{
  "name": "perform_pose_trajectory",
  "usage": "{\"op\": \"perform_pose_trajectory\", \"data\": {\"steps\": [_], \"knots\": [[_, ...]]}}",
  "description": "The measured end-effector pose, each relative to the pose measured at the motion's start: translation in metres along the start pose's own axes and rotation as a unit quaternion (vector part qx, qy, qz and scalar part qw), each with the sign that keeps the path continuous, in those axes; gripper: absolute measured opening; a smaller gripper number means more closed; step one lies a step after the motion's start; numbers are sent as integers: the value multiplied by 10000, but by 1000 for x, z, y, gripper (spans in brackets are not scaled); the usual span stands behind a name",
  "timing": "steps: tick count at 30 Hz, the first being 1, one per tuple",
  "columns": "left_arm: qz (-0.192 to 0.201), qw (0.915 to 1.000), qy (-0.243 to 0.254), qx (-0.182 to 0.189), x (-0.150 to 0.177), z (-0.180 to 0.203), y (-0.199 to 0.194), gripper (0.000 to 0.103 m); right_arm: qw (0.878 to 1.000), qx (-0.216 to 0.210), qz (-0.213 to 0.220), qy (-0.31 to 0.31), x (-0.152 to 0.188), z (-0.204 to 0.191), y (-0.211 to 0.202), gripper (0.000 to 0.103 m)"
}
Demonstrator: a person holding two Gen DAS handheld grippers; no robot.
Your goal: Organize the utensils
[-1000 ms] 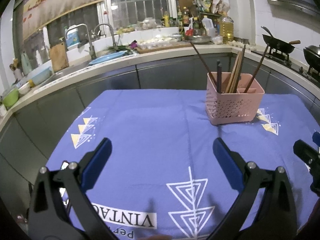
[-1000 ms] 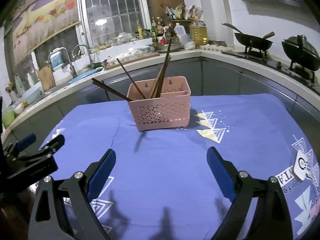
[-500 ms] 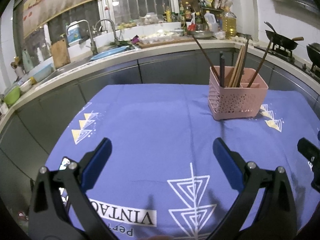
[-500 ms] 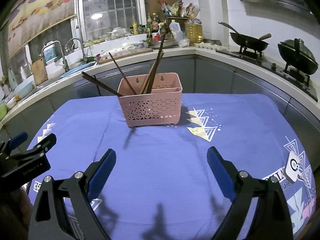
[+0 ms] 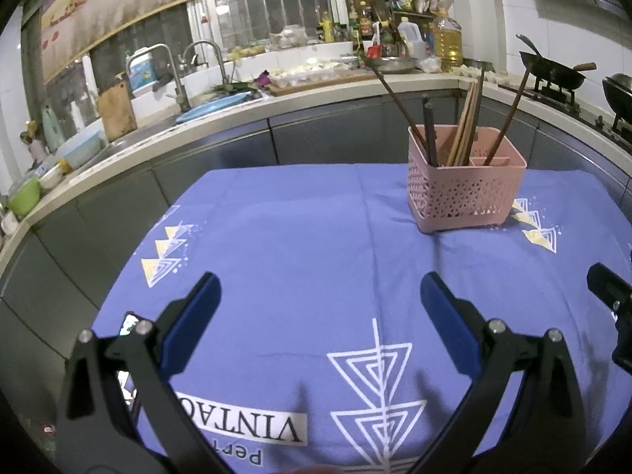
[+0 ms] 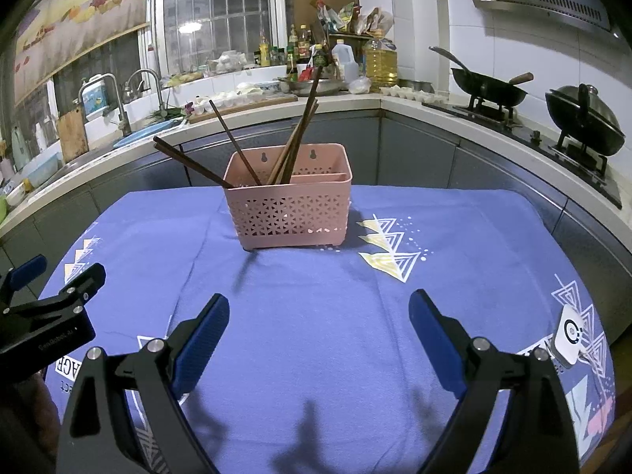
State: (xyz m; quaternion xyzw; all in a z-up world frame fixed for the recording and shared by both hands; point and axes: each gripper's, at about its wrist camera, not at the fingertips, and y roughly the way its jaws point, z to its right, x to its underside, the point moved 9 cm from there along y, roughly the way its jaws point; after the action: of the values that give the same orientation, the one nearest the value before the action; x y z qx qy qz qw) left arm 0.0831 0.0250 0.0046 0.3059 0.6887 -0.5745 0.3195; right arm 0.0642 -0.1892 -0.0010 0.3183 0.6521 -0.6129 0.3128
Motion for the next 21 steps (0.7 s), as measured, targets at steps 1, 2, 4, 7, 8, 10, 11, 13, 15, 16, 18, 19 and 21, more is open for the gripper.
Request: {"op": "perform_pose_trajectory", "data": {"steps": [1,2,4,7,8,10,11,13,15,16,18,19,21], "knots": [[6,10000,2,-3,0,0,0,97,10000,-3,-1,-1,1,-1,0,91],[12,10000,2,-6,0,0,0,97,10000,-2,0,-5,1,-1,0,91],[11,10000,-10,-1,-1,0,0,97,10000,-8,-5,-7,0,-1,1,91],[11,10000,-16,-1,-1,0,0,97,10000,-12,-10,-11,1,0,1,91],[17,10000,-14,-8,-1,0,-1,97,10000,-21,-12,-13,0,0,0,91],[31,10000,-8,-20,-2,0,-1,97,10000,-24,-5,-10,0,1,0,91],[36,10000,-2,-23,-3,0,-2,97,10000,-28,-8,-4,0,1,0,91],[48,10000,14,-11,-3,1,-2,97,9999,-145,-2,84,0,1,-1,91],[47,10000,42,-1,-5,3,-3,97,9986,-403,60,331,-2,1,-5,91],[39,10000,60,15,-5,4,-3,97,9981,-441,111,417,-4,4,-7,91],[45,9999,76,50,-7,8,-5,97,9978,-463,169,445,-6,4,-11,91],[63,9999,84,64,-7,9,-7,97,9975,-500,190,467,-6,4,-13,91],[74,9999,104,89,-8,12,-9,97,9971,-549,207,490,-6,4,-15,91]]}}
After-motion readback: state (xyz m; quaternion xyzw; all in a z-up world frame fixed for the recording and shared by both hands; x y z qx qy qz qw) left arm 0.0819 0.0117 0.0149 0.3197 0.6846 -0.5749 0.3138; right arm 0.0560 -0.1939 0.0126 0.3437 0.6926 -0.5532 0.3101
